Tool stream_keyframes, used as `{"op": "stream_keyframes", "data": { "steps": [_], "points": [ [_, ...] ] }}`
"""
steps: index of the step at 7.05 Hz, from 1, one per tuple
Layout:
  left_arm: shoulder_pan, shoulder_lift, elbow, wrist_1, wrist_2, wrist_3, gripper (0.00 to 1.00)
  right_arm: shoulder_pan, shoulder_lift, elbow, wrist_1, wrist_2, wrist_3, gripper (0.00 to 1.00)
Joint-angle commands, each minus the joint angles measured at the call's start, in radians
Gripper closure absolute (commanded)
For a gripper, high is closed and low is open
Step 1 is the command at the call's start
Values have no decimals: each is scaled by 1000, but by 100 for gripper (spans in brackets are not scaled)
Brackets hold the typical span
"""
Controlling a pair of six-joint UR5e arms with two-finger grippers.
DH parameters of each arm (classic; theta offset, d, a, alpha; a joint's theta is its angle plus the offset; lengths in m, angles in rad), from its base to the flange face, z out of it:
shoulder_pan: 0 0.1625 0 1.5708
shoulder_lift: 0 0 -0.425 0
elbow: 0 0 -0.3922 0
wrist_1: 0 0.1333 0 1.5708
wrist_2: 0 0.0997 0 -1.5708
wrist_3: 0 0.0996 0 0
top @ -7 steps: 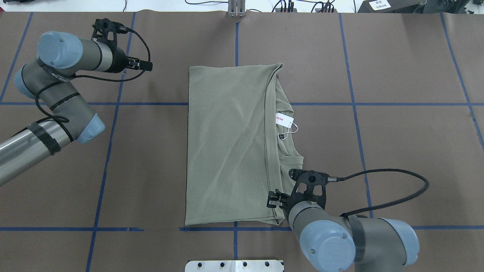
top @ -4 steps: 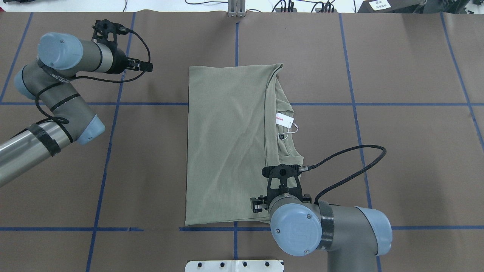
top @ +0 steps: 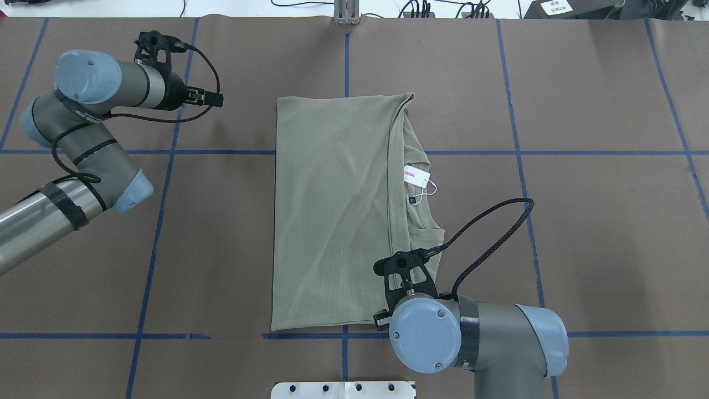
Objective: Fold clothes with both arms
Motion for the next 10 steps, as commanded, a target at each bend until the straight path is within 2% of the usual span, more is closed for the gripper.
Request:
{"op": "stream_keyframes", "data": {
  "steps": [1, 2, 3, 4, 5, 8, 10],
  "points": [
    [1, 0, 0, 0, 0, 0, 0, -12, 2, -2, -1, 4, -6, 34],
    [3, 0, 0, 0, 0, 0, 0, -12, 2, -2, -1, 5, -6, 45],
    [4, 0, 0, 0, 0, 0, 0, -15, 2, -2, 0, 2, -6, 64],
    [4, 0, 0, 0, 0, 0, 0, -18, 4, -2, 2, 1, -4, 93],
    [4, 0, 0, 0, 0, 0, 0, -18, 4, -2, 3, -1, -4, 100],
    [6, 0, 0, 0, 0, -2, 0, 0, -9, 28, 5, -1, 16, 100],
    [6, 0, 0, 0, 0, 0, 0, 2, -79, 71, 10, 1, 151, 100]
  ]
}}
